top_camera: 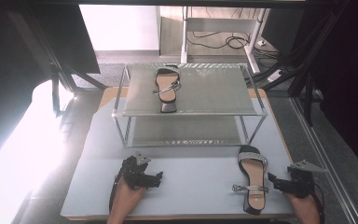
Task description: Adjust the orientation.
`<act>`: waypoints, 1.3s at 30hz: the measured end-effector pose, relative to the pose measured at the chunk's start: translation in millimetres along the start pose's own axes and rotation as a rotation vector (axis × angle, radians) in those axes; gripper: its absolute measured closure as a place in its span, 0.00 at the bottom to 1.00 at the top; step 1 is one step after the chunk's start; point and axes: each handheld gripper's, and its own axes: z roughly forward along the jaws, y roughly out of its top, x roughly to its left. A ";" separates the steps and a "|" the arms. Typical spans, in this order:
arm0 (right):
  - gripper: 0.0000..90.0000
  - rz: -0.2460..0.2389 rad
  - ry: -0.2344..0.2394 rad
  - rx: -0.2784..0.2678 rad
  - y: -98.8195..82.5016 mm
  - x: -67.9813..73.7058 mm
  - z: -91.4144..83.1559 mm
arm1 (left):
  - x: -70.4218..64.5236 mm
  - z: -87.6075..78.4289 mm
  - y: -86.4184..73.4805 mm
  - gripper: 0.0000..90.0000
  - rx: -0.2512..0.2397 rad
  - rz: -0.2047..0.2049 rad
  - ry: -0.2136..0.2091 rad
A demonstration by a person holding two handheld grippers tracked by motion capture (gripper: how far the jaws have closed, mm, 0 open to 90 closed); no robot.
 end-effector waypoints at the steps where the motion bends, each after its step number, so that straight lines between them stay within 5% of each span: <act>1: 0.15 0.006 0.016 -0.007 1.2 -1.5 -3.5 | 0.3 0.0 -0.1 0.01 0.000 -0.002 -0.002; 9: 0.15 0.026 0.077 -0.048 13.1 -3.1 -14.5 | 0.0 0.0 -0.4 0.01 -0.002 -0.003 0.000; 17: 0.19 0.019 0.149 -0.039 24.1 7.0 2.0 | 0.0 -0.1 -0.5 0.01 -0.003 -0.004 0.002; 25: 0.40 0.031 0.143 -0.014 33.4 18.4 19.5 | 0.1 -0.2 -0.6 0.02 -0.006 -0.006 0.003; 32: 0.66 0.116 0.151 -0.017 35.3 19.6 29.4 | 0.0 -0.3 -0.7 0.02 -0.007 -0.008 0.005; 39: 0.74 0.248 0.179 -0.019 32.3 12.1 29.9 | 0.0 -0.4 -0.7 0.03 -0.007 -0.008 0.006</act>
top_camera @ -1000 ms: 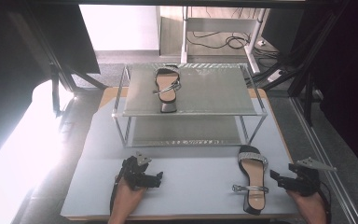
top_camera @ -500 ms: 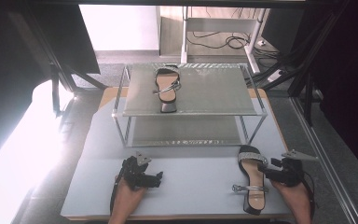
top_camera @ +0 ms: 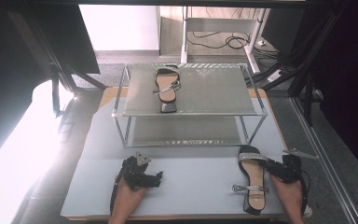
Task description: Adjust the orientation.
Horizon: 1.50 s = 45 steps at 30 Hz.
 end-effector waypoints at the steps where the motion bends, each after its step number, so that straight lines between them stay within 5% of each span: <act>1: 0.74 0.034 0.014 -0.003 -0.4 -2.4 0.4 | 0.0 0.0 0.0 0.03 0.000 0.000 0.000; 8: 0.79 0.086 0.022 -0.008 -0.7 -5.3 2.5 | 0.0 0.0 0.0 0.03 -0.001 -0.001 0.000; 14: 0.80 0.188 0.084 -0.012 -2.1 -14.7 3.1 | 0.1 0.0 0.0 0.03 -0.001 0.000 0.000; 21: 0.81 0.223 0.111 0.007 0.2 -15.0 3.4 | 0.4 -0.2 0.0 0.03 0.002 0.003 0.000; 45: 0.81 0.249 0.187 0.047 27.4 5.8 -4.9 | 0.3 -0.1 0.0 0.03 0.000 0.000 0.000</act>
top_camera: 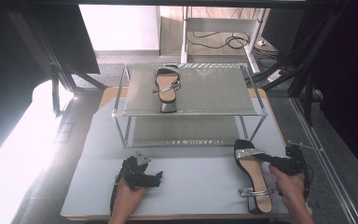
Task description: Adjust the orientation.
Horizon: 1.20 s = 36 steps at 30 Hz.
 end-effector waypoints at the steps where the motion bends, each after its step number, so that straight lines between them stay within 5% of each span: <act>1: 0.81 -0.003 0.002 0.003 1.4 1.7 -0.8 | 0.0 0.0 0.0 0.03 0.000 0.000 0.000; 8: 0.81 -0.005 0.030 0.030 10.5 17.7 -6.3 | 0.0 -0.1 0.0 0.03 0.002 0.000 0.000; 23: 0.81 0.043 0.198 0.088 27.8 62.4 -16.9 | 0.1 -0.2 0.1 0.03 0.002 0.001 -0.001; 36: 0.81 0.081 0.242 0.108 52.6 98.8 -29.7 | 0.5 -0.2 0.2 0.03 0.003 0.003 -0.003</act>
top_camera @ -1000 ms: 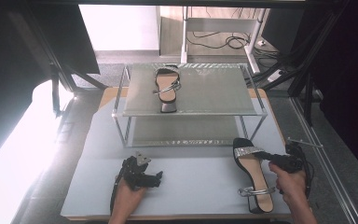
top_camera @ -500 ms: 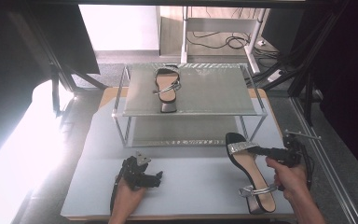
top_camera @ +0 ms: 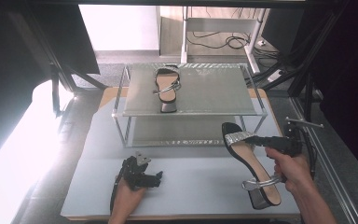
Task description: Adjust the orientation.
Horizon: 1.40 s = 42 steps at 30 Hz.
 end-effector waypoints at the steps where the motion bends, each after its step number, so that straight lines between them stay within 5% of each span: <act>1: 0.81 0.003 0.000 0.000 2.0 2.0 -0.4 | 0.0 0.0 0.0 0.03 0.000 0.000 0.000; 17: 0.81 0.023 0.006 -0.012 36.2 38.5 -0.2 | 0.1 0.1 0.1 0.03 0.000 -0.001 0.000; 42: 0.81 0.152 0.007 -0.138 108.4 60.4 70.4 | 0.5 -0.1 -0.2 0.03 -0.003 -0.005 -0.004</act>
